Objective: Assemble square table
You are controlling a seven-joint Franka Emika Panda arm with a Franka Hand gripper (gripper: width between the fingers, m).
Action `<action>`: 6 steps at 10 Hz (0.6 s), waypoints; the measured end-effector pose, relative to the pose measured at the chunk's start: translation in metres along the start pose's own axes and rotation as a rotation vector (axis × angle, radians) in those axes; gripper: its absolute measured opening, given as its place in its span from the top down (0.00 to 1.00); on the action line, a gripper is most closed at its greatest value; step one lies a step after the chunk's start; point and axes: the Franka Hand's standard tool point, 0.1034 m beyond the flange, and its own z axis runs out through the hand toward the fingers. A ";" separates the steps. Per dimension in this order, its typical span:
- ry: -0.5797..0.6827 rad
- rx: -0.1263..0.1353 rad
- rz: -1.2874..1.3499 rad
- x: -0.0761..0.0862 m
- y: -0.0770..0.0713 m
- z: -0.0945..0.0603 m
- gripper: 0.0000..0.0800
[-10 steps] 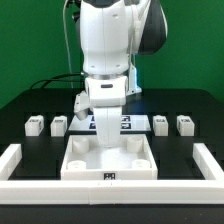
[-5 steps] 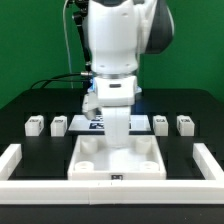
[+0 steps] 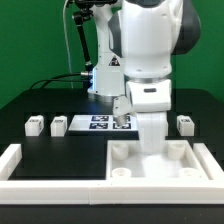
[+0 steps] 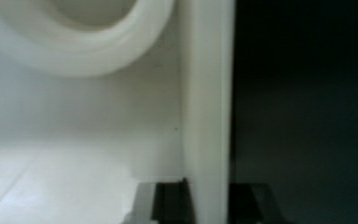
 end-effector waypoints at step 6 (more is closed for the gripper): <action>0.001 -0.004 0.012 -0.001 0.000 0.001 0.85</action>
Offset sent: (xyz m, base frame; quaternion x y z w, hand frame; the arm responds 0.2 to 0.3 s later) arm -0.0065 -0.0058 -0.0077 -0.0097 0.0133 -0.0043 0.9999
